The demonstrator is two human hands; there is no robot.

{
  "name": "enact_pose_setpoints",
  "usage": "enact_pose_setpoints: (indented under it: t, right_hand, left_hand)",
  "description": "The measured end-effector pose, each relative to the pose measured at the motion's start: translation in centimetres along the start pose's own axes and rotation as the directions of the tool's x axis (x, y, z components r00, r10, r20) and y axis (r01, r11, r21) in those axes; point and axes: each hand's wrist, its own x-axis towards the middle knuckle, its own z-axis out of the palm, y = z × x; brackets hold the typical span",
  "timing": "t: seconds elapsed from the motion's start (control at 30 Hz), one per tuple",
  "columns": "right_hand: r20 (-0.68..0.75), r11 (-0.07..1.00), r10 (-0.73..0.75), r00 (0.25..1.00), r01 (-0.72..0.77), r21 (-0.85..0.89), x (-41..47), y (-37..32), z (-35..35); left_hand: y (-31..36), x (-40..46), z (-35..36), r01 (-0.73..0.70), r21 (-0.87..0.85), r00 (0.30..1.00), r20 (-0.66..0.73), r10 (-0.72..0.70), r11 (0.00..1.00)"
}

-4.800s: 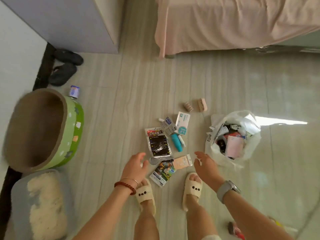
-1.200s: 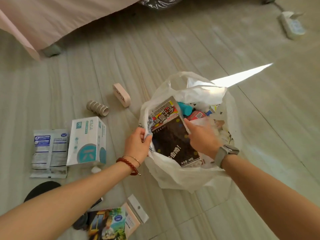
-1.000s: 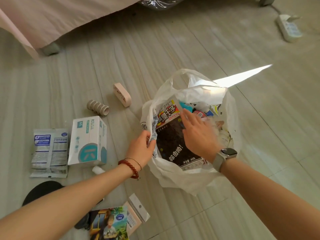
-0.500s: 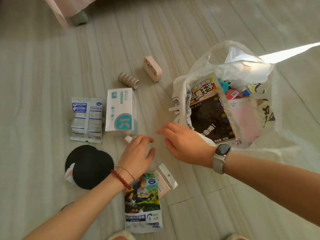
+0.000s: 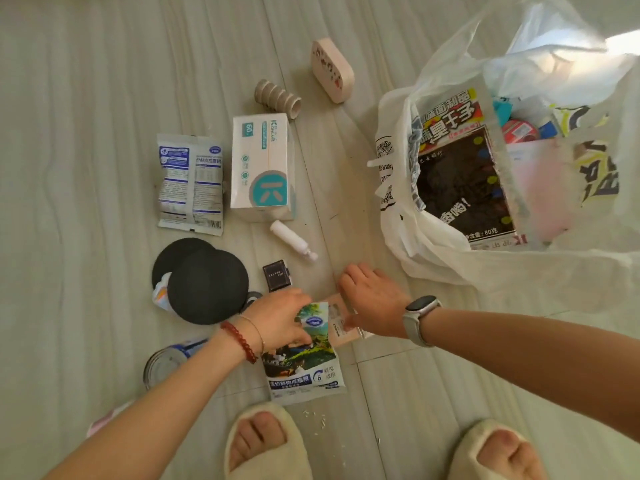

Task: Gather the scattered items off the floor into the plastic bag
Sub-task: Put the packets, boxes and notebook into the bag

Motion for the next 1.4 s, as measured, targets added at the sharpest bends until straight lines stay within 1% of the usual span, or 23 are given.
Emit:
enact_pose_setpoints:
  t: [0.07,0.13,0.2,0.3,0.37,0.43,0.5,0.57,0.6,0.67,0.7,0.77,0.83,0.9,0.93,0.97,1.0,1.03,1.07,1.13,1.2,1.3,1.4]
  right_hand:
    - [0.045,0.984,0.077,0.996,-0.083,0.159,-0.8,-0.2,-0.3]
    - [0.048,0.959,0.082,0.995,-0.092,0.266,-2.1,-0.2,-1.2]
    - [-0.060,0.954,0.044,0.997,-0.024,0.298,-3.4,0.3,-2.9]
    - [-0.343,0.890,0.088,0.935,0.081,0.449,-4.8,1.4,-6.5]
    - [-0.475,0.826,0.186,0.860,0.125,0.550,-5.7,2.5,-9.3]
    - [-0.591,0.800,0.253,0.766,0.178,0.573,-6.9,4.1,-12.0]
    - [-0.696,0.792,0.354,0.625,0.195,0.578,-8.1,6.4,-13.9]
    - [-0.745,0.771,0.489,0.454,0.174,0.612,-9.3,8.9,-15.1]
    - [-0.741,0.746,0.558,0.372,0.165,0.645,-9.9,10.2,-15.6]
    - [-0.691,0.687,0.673,0.265,0.122,0.716,-11.1,12.4,-16.2]
    - [-0.668,0.668,0.706,0.235,0.090,0.738,-11.7,13.3,-16.3]
    - [-0.645,0.650,0.738,0.198,0.050,0.759,-12.5,14.6,-16.5]
    - [-0.645,0.653,0.741,0.188,0.027,0.757,-13.1,15.3,-16.4]
    - [-0.645,0.660,0.738,0.200,-0.012,0.751,-13.3,15.8,-16.4]
    - [-0.645,0.665,0.735,0.210,-0.035,0.746,-13.4,16.0,-16.4]
    - [-0.644,0.670,0.732,0.223,-0.060,0.740,-13.4,16.2,-16.4]
    - [-0.639,0.671,0.731,0.240,-0.084,0.736,-13.4,16.3,-16.5]
    - [-0.632,0.669,0.733,0.251,-0.100,0.736,-13.5,16.5,-16.5]
    - [-0.628,0.665,0.737,0.250,-0.105,0.739,-13.5,16.7,-16.7]
    - [-0.634,0.663,0.741,0.223,-0.092,0.743,-13.4,16.9,-16.9]
    - [-0.630,0.662,0.733,0.256,-0.059,0.747,-12.9,16.7,-16.7]
    - [-0.549,0.657,0.699,0.459,-0.107,0.747,-11.6,15.6,-15.4]
    - [-0.482,0.721,0.631,0.608,-0.230,0.654,-10.2,15.0,-13.2]
  left_hand:
    - [-0.8,-0.5,-1.1,0.011,-0.041,0.999,0.034,-0.009,0.999]
    - [-1.1,-1.1,-2.1,0.023,-0.062,0.999,0.048,-0.020,0.998]
    - [-0.8,-1.7,-3.5,0.041,-0.173,0.999,0.008,-0.040,0.984]
    - [0.1,-2.2,-6.8,0.001,-0.383,0.976,-0.203,-0.085,0.924]
    - [1.3,-2.4,-9.3,-0.072,-0.475,0.931,-0.347,-0.112,0.877]
    - [3.0,-2.4,-11.7,-0.168,-0.514,0.852,-0.505,-0.138,0.842]
    - [5.0,-2.1,-13.6,-0.287,-0.534,0.760,-0.632,-0.150,0.796]
    - [6.9,-1.3,-15.3,-0.399,-0.563,0.711,-0.688,-0.144,0.724]
    - [7.8,-0.6,-15.9,-0.441,-0.589,0.699,-0.699,-0.153,0.677]
    - [9.8,1.0,-17.0,-0.496,-0.675,0.704,-0.681,-0.203,0.546]
    - [10.9,2.0,-17.4,-0.508,-0.716,0.722,-0.657,-0.217,0.479]
    - [12.9,4.1,-18.0,-0.482,-0.768,0.788,-0.591,-0.176,0.422]
    - [14.6,6.1,-18.6,-0.437,-0.768,0.853,-0.520,-0.056,0.467]
    - [15.8,8.2,-19.0,-0.388,-0.703,0.897,-0.438,0.068,0.595]
    - [16.2,9.4,-19.1,-0.347,-0.577,0.906,-0.409,0.106,0.739]
    - [16.3,10.6,-18.9,-0.279,-0.356,0.909,-0.396,0.126,0.892]
    - [16.3,11.5,-18.5,-0.182,-0.121,0.903,-0.413,0.117,0.976]
    - [16.3,12.0,-18.0,-0.107,0.038,0.885,-0.452,0.113,0.994]
    - [16.4,12.2,-17.4,-0.073,0.130,0.867,-0.482,0.128,0.989]
    - [16.1,12.1,-15.3,-0.128,0.295,0.832,-0.488,0.265,0.947]
    - [15.2,11.3,-12.9,-0.209,0.456,0.849,-0.355,0.392,0.865]
    - [12.3,10.0,-10.9,-0.295,0.563,0.870,-0.176,0.460,0.772]
    - [9.8,9.9,-9.8,-0.263,0.713,0.793,-0.224,0.567,0.650]
